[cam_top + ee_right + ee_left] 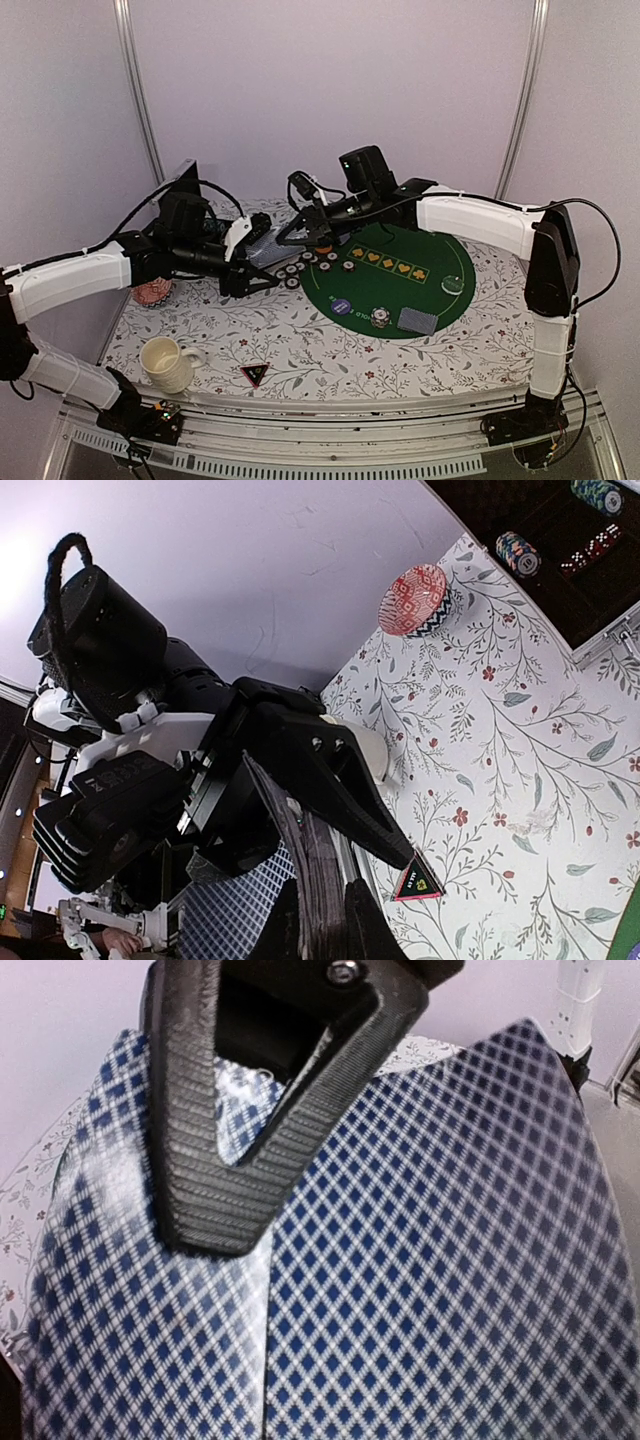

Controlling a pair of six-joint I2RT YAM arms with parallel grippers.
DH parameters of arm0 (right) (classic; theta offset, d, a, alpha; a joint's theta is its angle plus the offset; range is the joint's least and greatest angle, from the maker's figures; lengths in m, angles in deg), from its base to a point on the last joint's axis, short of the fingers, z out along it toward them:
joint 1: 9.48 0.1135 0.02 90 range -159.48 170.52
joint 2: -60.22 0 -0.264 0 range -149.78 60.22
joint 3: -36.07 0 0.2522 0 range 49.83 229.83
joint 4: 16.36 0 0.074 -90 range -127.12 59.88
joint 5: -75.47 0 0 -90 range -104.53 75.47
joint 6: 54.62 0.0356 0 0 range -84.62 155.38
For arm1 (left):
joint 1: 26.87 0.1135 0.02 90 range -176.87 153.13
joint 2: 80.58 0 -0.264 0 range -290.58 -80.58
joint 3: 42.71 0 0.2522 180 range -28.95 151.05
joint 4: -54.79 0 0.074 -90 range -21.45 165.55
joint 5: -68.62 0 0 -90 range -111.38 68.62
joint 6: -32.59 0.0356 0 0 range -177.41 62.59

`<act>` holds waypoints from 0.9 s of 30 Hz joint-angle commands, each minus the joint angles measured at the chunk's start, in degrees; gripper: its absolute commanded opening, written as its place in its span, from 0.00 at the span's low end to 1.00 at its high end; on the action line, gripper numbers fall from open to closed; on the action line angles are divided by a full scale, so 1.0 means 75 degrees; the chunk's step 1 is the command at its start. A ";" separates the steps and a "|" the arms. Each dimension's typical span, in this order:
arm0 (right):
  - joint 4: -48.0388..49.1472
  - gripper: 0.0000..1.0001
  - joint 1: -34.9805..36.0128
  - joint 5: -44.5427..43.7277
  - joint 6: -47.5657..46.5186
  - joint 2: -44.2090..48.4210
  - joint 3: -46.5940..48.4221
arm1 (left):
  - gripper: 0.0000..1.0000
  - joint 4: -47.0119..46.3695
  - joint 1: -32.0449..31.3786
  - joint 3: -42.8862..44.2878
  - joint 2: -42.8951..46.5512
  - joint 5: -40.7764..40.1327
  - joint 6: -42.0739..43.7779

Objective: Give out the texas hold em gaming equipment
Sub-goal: Pass from the left arm to the right

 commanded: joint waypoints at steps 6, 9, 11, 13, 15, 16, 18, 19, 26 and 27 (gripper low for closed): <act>0.0340 0.02 0.0160 0.0826 0.0707 -0.0237 -0.0233 | 0.71 -0.0247 0.0062 0.0304 -0.0224 -0.0770 0.0289; 0.0439 0.01 0.0157 0.0892 0.0787 -0.0250 -0.0321 | 0.73 -0.0181 0.0062 0.0397 -0.0311 -0.0781 0.0309; 0.0452 0.01 0.0154 0.0920 0.0793 -0.0250 -0.0363 | 0.80 -0.0143 0.0065 0.0444 -0.0328 -0.0807 0.0370; 0.0454 0.01 0.0151 0.0944 0.0784 -0.0253 -0.0404 | 0.85 -0.0096 0.0062 0.0465 -0.0277 -0.0903 0.0467; 0.0461 0.01 0.0155 0.0952 0.0775 -0.0239 -0.0451 | 0.88 -0.0084 0.0065 0.0463 -0.0201 -0.0946 0.0585; 0.0466 0.01 0.0152 0.0965 0.0788 -0.0249 -0.0458 | 0.90 -0.0089 0.0062 0.0449 -0.0154 -0.0916 0.0627; 0.0466 0.01 0.0149 0.1009 0.0792 -0.0283 -0.0466 | 0.92 -0.0074 0.0068 0.0433 -0.0108 -0.0734 0.0727; 0.0477 0.01 0.0153 0.1013 0.0798 -0.0285 -0.0460 | 0.92 -0.0061 0.0060 0.0431 -0.0106 -0.0660 0.0739; 0.0485 0.01 0.0162 0.1017 0.0804 -0.0285 -0.0475 | 0.93 0.0104 0.0068 0.0536 -0.0099 -0.0295 0.0835; 0.0490 0.01 0.0156 0.1018 0.0796 -0.0285 -0.0490 | 0.94 0.0099 0.0072 0.0530 -0.0076 -0.0211 0.0853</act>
